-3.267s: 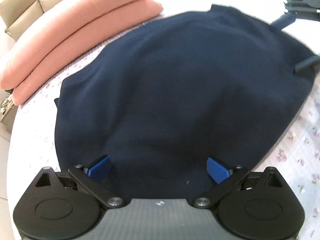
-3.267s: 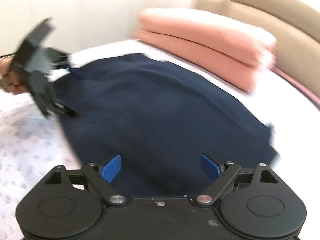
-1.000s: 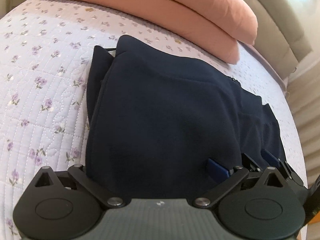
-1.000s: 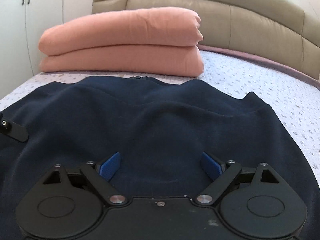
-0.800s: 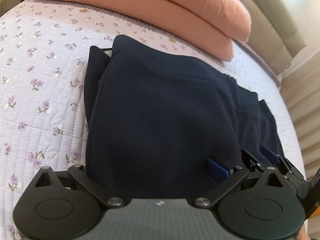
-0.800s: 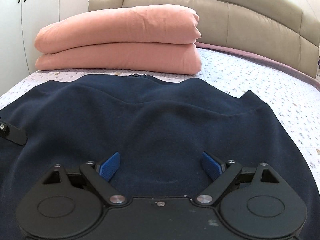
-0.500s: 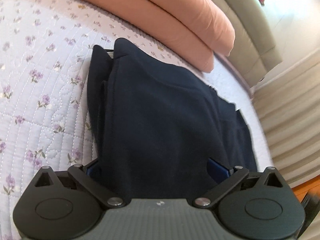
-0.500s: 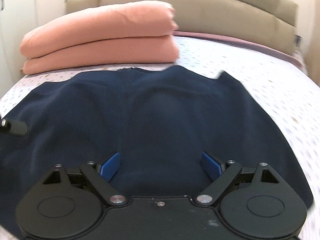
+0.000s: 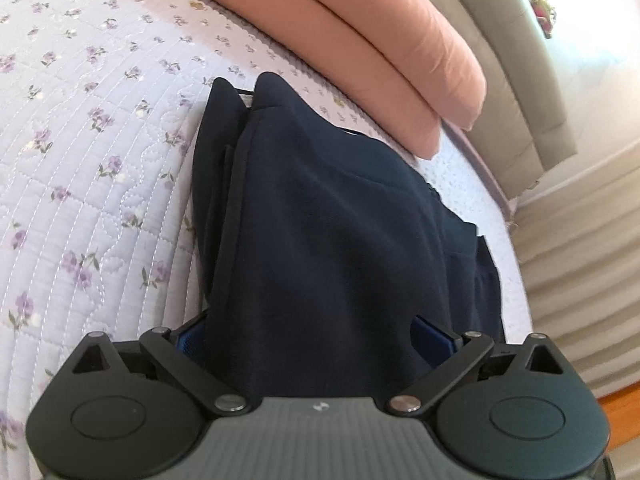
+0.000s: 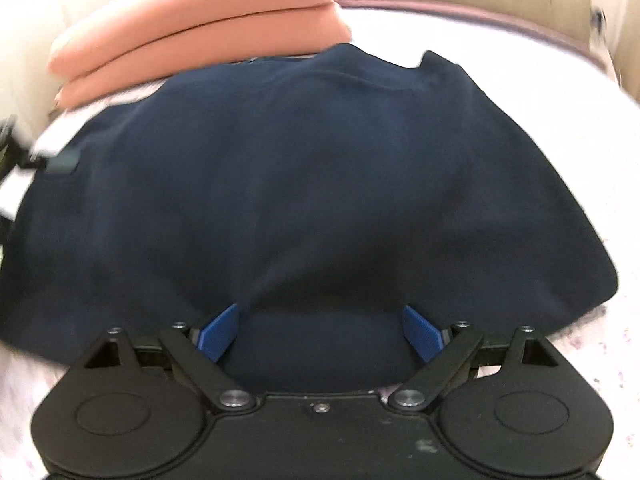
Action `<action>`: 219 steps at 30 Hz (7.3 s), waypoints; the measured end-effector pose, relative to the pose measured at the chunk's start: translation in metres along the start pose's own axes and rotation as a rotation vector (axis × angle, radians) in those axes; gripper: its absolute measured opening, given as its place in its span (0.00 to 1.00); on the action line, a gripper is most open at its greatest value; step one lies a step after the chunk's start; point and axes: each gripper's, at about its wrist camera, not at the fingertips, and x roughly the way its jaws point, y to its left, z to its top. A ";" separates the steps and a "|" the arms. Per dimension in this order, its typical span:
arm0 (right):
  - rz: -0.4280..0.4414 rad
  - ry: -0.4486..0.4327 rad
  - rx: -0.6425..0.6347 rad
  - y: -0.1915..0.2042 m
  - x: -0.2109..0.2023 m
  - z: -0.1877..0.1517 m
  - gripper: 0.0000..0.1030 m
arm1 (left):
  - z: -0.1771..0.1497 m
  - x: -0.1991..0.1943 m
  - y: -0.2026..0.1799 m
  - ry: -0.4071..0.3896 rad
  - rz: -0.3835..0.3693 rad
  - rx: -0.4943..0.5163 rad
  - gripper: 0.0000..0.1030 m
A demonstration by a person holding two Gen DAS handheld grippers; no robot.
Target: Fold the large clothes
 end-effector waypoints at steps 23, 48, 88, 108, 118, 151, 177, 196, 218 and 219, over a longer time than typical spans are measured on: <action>0.140 -0.018 -0.065 -0.021 -0.016 -0.009 0.99 | -0.027 -0.010 -0.220 -0.237 0.204 0.310 0.23; 1.099 -0.040 0.510 -0.236 0.101 0.124 1.00 | -0.129 0.186 -0.342 -0.179 0.314 0.726 0.37; 0.820 0.205 0.422 -0.266 0.075 0.113 0.87 | -0.112 0.125 -0.283 -0.070 0.271 0.613 0.69; 0.785 0.215 0.478 -0.305 -0.011 0.014 0.91 | -0.138 0.142 -0.285 0.025 0.296 0.732 0.79; 0.487 0.143 0.252 -0.311 -0.054 -0.034 0.09 | -0.148 0.148 -0.279 0.088 0.272 0.687 0.85; 0.042 0.002 -0.204 -0.122 0.084 0.173 0.02 | -0.144 0.160 -0.259 0.194 0.129 0.589 0.75; 0.201 0.207 -0.069 -0.249 -0.072 0.006 1.00 | -0.091 0.080 -0.241 0.144 0.189 0.427 0.96; 0.597 0.211 0.130 -0.252 -0.012 0.073 1.00 | -0.015 0.194 -0.246 0.261 0.058 0.271 1.00; 0.697 0.126 0.253 -0.230 -0.017 0.068 0.51 | -0.011 0.207 -0.240 0.249 -0.090 0.258 0.73; 0.707 0.123 0.266 -0.228 -0.023 0.071 0.51 | -0.010 0.198 -0.244 0.245 -0.093 0.253 0.73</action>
